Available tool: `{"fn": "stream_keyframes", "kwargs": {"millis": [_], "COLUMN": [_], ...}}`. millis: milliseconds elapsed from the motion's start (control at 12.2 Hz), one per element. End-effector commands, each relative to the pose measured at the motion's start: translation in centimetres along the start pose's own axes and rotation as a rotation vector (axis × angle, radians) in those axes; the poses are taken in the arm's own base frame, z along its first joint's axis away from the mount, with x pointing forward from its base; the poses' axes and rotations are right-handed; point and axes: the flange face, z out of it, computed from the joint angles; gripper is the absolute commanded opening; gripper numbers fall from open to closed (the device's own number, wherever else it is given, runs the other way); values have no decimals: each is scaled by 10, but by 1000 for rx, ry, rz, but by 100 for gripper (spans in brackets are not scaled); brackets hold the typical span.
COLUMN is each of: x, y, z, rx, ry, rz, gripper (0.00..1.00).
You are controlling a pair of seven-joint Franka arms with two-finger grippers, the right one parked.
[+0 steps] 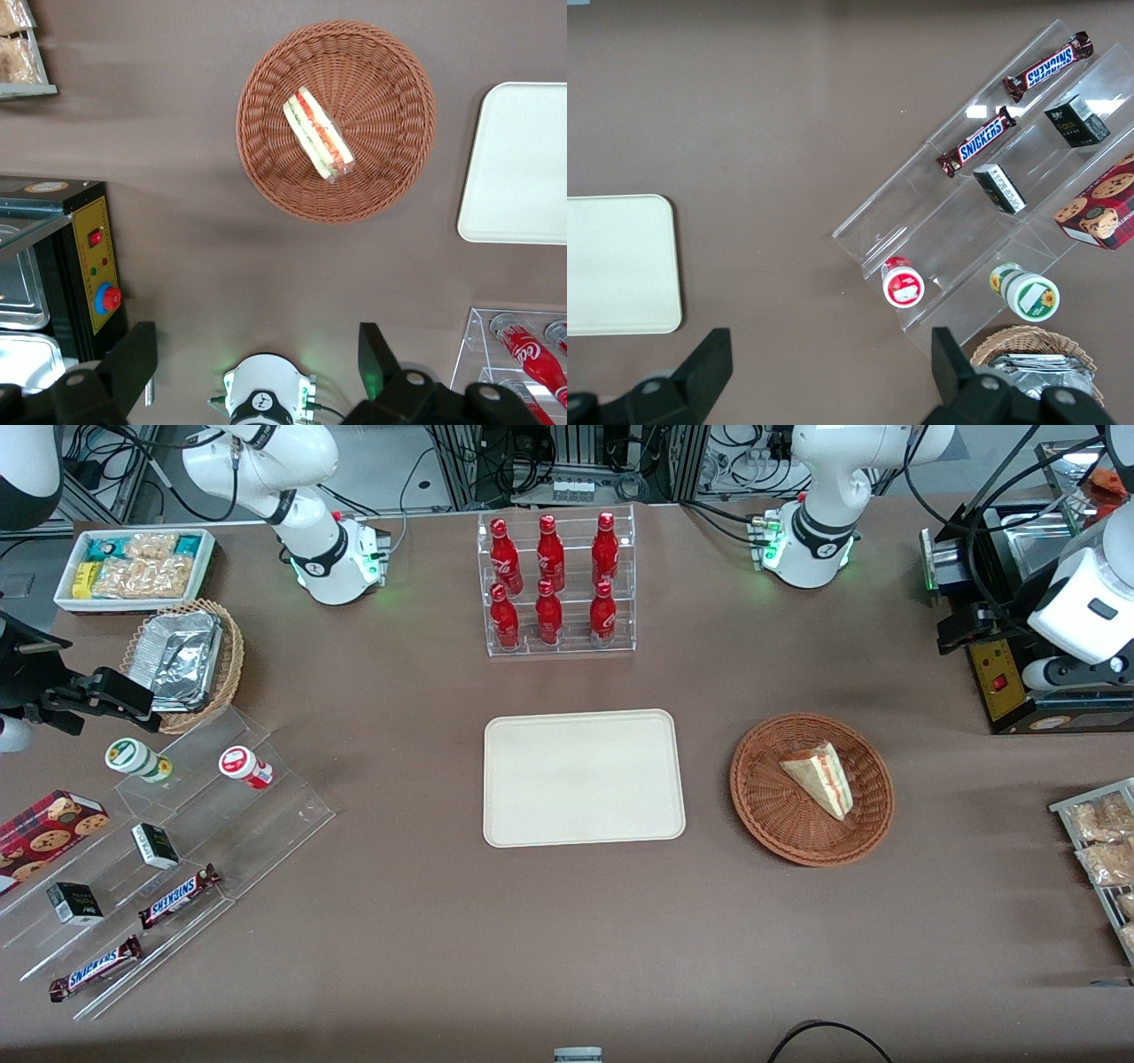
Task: Place sandwich from basket to tray
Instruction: 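Move the left gripper over the wrapped sandwich in the wicker basket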
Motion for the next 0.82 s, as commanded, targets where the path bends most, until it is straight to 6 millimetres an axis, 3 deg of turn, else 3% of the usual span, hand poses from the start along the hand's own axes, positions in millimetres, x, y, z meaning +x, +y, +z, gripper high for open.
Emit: {"fn": "stream_keyframes", "kwargs": {"millis": [0, 246, 738], "x": [4, 17, 42], "y": [4, 10, 28], "z": [-2, 17, 91], "rx": [1, -11, -8], "ry": [21, -11, 2], "rz": [13, 30, 43], "gripper": [100, 100, 100]}}
